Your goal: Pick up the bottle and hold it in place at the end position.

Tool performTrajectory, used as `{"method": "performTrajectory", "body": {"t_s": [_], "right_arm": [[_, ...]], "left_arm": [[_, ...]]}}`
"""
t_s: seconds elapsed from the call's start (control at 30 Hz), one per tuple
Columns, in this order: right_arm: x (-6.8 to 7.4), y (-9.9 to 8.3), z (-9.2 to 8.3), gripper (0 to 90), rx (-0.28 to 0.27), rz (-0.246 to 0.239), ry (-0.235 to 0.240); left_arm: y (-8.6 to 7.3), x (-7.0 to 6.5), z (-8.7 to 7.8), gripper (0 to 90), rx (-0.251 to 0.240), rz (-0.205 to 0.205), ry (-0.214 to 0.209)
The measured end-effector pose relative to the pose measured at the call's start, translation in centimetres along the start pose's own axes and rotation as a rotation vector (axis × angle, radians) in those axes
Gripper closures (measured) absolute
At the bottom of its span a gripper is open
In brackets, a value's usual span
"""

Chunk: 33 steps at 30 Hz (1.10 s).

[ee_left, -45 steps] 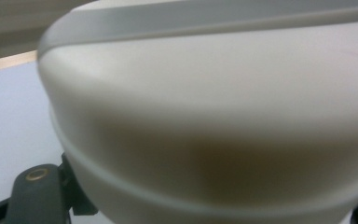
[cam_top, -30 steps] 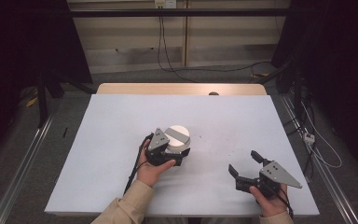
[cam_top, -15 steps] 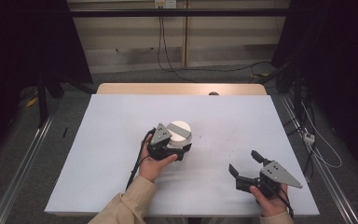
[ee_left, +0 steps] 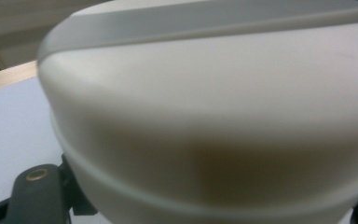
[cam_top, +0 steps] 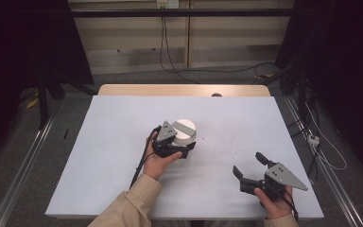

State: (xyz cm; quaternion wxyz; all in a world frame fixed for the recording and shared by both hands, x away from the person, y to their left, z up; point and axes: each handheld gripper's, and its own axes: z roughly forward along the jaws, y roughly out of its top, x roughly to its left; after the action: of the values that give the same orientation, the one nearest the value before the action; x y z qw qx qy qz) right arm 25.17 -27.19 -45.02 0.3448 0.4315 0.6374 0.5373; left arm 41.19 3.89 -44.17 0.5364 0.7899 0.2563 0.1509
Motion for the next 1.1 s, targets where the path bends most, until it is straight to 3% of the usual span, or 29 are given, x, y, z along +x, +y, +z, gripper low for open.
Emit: {"method": "performTrajectory", "body": {"t_s": [0.17, 0.33, 0.77, 1.1], "right_arm": [[-0.1, 0.0, 0.0, 5.4, 0.000, 0.004, -0.002], [-0.1, 0.0, 0.0, 5.4, -0.002, 0.005, -0.004], [-0.2, -0.1, 0.0, 5.4, -0.001, 0.008, -0.004], [-0.1, -0.1, 0.1, 5.4, -0.001, 0.008, -0.002]], "left_arm": [[0.0, 0.5, 0.4, 18.4, 0.004, -0.001, 0.006], [0.5, 0.7, 0.9, 18.4, 0.007, 0.023, 0.003], [-0.1, 1.9, 1.8, 18.5, 0.006, 0.013, 0.018], [0.0, 2.0, 1.8, 18.5, 0.004, 0.023, 0.031]]}}
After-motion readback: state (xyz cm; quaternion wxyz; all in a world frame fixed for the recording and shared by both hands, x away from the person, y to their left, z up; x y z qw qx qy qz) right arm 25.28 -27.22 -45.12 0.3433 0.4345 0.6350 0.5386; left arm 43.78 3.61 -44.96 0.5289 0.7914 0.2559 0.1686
